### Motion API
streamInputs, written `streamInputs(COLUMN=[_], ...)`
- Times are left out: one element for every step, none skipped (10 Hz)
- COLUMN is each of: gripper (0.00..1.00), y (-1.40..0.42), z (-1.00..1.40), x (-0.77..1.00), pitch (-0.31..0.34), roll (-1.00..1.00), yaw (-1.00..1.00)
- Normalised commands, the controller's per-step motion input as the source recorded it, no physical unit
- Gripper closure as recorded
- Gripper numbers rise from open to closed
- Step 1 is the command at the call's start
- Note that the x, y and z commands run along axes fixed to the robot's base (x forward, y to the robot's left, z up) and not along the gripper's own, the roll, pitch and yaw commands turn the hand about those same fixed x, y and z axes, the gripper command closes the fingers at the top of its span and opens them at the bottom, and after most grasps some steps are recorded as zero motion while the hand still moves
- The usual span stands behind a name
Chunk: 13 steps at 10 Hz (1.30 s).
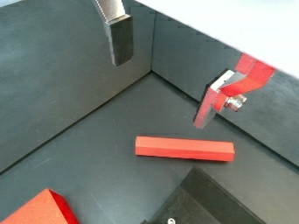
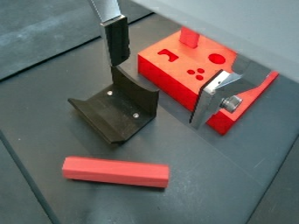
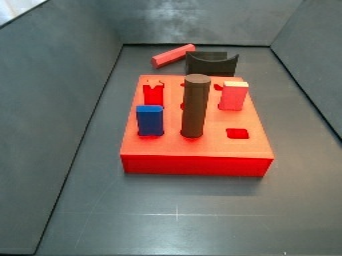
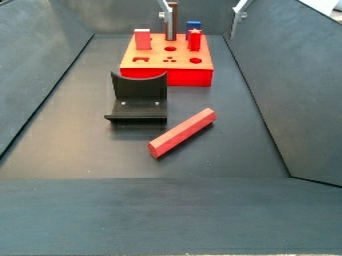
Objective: Pick up the hexagon object. Move up. Place the hexagon object on the fixture. Regrasp the hexagon object. Move to above the board. Insert the hexagon object.
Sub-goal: Pick up the hexagon object.
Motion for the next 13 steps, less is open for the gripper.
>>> streamInputs(gripper=[0.0,0.0,0.0,0.0,0.0,0.0,0.0,0.0,0.0,0.0,0.0,0.0,0.0], y=[0.17,0.17,0.16,0.17,0.31,0.43,0.48,0.35,0.24,0.15,0.13,0.11,0.06], z=[-0.32,-0.33,-0.36,-0.39,-0.41,-0.41,-0.45,-0.43,-0.4,-0.36,-0.33,-0.35,-0.38], x=[0.38,0.4,0.4,0.39,0.24,-0.01,-0.18,-0.16,-0.06,-0.04,0.0,0.0,0.0], pitch=[0.0,0.0,0.0,0.0,0.0,-0.05,-0.123,-0.166,-0.184,-0.176,-0.14,-0.124,-0.139], roll=[-0.03,-0.04,-0.05,-0.06,-0.06,-0.1,-0.23,-0.28,-0.32,-0.29,-0.26,-0.23,-0.23], yaw=[-0.75,-0.75,-0.75,-0.73,-0.61,-0.41,-0.15,-0.23,-0.28,-0.26,-0.23,-0.22,-0.22])
